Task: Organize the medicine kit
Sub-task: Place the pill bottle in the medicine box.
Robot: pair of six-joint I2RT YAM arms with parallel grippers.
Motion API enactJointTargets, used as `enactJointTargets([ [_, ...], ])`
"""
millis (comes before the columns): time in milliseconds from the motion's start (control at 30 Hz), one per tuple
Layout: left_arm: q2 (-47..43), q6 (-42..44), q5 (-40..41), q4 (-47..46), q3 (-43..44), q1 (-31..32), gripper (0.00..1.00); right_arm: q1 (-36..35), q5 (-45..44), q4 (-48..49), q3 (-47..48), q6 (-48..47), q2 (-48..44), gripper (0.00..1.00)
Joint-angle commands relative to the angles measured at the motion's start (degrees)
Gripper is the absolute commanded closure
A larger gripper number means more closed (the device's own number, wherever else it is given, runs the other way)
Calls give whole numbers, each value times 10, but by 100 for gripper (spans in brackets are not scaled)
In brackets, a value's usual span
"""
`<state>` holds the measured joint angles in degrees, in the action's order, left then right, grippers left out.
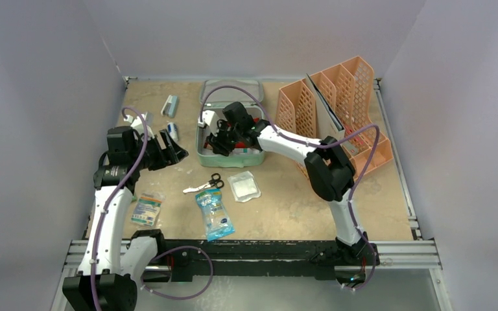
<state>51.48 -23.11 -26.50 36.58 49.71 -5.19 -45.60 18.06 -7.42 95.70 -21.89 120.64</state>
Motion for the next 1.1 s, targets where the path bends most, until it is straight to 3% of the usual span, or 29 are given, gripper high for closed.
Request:
enactJointTargets([
  [0, -10, 22, 8, -7, -2, -3, 29, 8, 35, 2, 41, 14, 9, 67],
  [533, -16, 16, 10, -12, -4, -4, 29, 11, 26, -118, 78, -36, 48, 57],
  [1067, -9, 11, 17, -14, -2, -3, 30, 11, 59, -180, 118, -50, 72, 38],
])
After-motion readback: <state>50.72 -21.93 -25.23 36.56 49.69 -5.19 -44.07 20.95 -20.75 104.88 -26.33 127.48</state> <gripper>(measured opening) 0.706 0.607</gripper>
